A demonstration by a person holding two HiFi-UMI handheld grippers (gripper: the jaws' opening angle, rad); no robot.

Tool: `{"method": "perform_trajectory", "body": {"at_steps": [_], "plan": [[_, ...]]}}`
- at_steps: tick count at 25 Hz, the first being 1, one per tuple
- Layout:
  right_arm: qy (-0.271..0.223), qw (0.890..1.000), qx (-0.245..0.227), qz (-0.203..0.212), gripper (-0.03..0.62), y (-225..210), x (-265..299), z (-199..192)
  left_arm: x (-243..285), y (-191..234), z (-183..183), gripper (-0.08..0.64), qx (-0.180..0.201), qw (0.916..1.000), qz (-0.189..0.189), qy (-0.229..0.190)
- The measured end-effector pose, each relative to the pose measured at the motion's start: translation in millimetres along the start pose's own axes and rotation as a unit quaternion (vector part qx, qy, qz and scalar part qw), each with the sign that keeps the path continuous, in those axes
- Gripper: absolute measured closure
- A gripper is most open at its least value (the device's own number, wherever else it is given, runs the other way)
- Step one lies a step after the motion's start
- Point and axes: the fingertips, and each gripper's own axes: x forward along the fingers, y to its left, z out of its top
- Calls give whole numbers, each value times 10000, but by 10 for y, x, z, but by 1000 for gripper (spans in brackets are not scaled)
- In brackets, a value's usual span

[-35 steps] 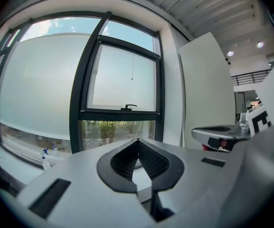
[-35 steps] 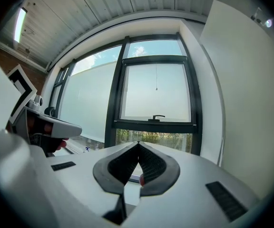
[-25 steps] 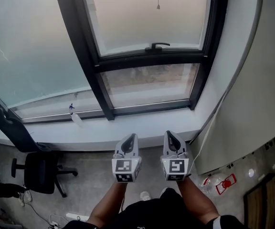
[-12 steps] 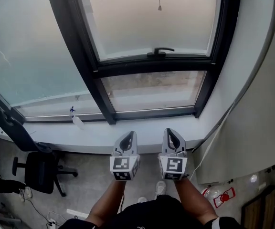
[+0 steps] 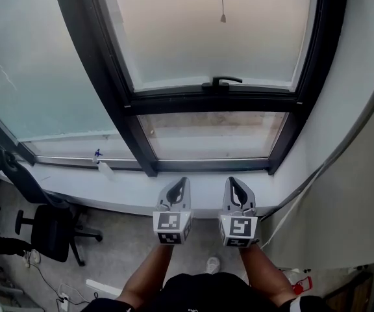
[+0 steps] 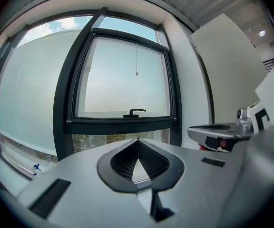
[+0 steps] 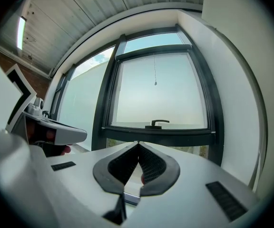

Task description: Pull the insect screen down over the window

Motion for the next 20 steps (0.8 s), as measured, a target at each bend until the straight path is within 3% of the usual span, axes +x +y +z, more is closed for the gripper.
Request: {"method": "perform_trajectory", "body": {"at_steps": [8,20], "plan": [[241,9989,373,146,589,-194,373,-70,328,-11,74,557,-189,9997,135,-1],[274,9990,254,248,589,-224,950,-59,850,321,145,557,-278,9995,150,21]]}}
